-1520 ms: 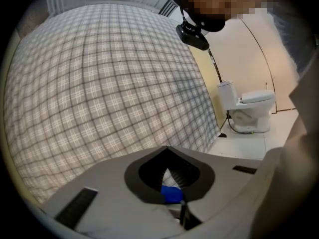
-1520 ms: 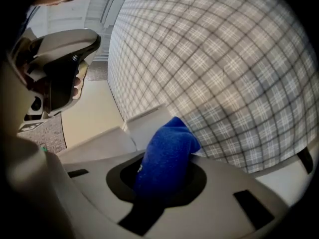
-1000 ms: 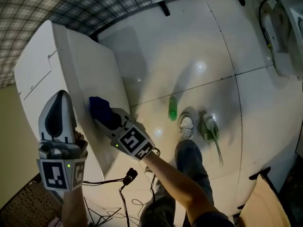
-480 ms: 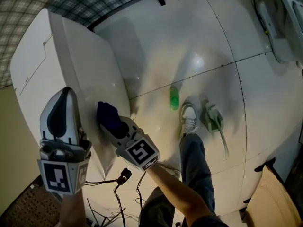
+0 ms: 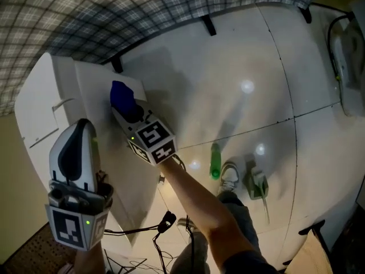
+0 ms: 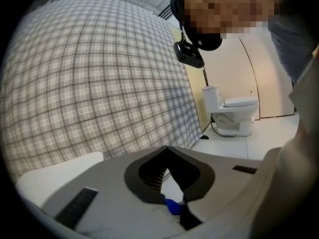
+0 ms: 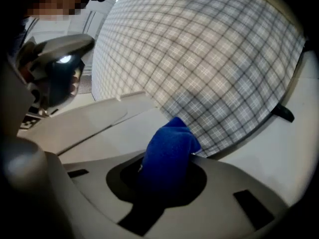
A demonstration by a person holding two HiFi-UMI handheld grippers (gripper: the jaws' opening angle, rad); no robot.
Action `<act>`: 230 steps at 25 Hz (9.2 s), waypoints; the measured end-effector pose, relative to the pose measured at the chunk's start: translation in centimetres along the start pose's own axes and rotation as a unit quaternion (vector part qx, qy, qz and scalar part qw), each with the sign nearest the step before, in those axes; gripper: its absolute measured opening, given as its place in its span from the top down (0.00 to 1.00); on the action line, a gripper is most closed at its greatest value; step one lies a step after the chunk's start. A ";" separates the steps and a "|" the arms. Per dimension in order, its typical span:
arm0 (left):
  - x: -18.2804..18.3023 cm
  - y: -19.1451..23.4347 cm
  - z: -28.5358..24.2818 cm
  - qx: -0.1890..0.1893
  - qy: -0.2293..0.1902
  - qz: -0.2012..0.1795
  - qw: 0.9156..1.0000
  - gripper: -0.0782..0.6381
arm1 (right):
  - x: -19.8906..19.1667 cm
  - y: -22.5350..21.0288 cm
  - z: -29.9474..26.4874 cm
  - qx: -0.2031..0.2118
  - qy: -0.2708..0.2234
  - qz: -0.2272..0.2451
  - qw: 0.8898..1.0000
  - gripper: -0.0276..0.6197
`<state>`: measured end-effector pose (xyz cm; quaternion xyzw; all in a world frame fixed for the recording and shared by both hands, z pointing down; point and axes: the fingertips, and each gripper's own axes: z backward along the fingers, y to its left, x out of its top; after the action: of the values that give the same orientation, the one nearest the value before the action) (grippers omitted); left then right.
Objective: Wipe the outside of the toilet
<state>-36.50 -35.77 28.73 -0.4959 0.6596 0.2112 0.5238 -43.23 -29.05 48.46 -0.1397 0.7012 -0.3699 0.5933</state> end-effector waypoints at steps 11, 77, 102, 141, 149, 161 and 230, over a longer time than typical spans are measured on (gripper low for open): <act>-0.3 -1.4 -4.6 0.003 0.018 -0.017 1.000 0.87 | -6.7 -3.2 0.4 0.031 0.064 -0.041 0.997 0.86; -8.3 -19.0 11.3 -0.142 -0.002 0.024 0.990 0.87 | -30.9 6.6 21.3 -0.124 0.115 -0.109 0.980 0.86; 1.9 -16.2 28.2 -0.260 -0.067 0.008 0.963 0.87 | -4.6 29.5 32.0 -0.250 -0.125 0.060 0.958 0.86; -25.7 -6.9 57.1 -0.402 -0.052 -0.156 0.901 0.87 | -37.9 47.1 13.5 -0.316 -0.282 -0.034 0.905 0.86; -27.9 -10.4 56.4 -0.415 -0.026 -0.134 0.900 0.87 | -37.4 42.8 22.0 -0.361 -0.274 -0.027 0.891 0.86; -33.2 -19.7 47.3 -0.391 0.042 -0.107 0.913 0.87 | -37.1 26.7 26.2 -0.332 -0.198 -0.030 0.922 0.86; -39.6 6.5 55.8 -0.232 0.037 0.032 0.971 0.87 | -41.5 46.1 6.6 -0.275 -0.085 0.053 0.956 0.86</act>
<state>-16.93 28.63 42.60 -0.5901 0.6269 0.3567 0.3626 -15.18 26.61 46.98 -0.2907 0.7290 -0.1173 0.6085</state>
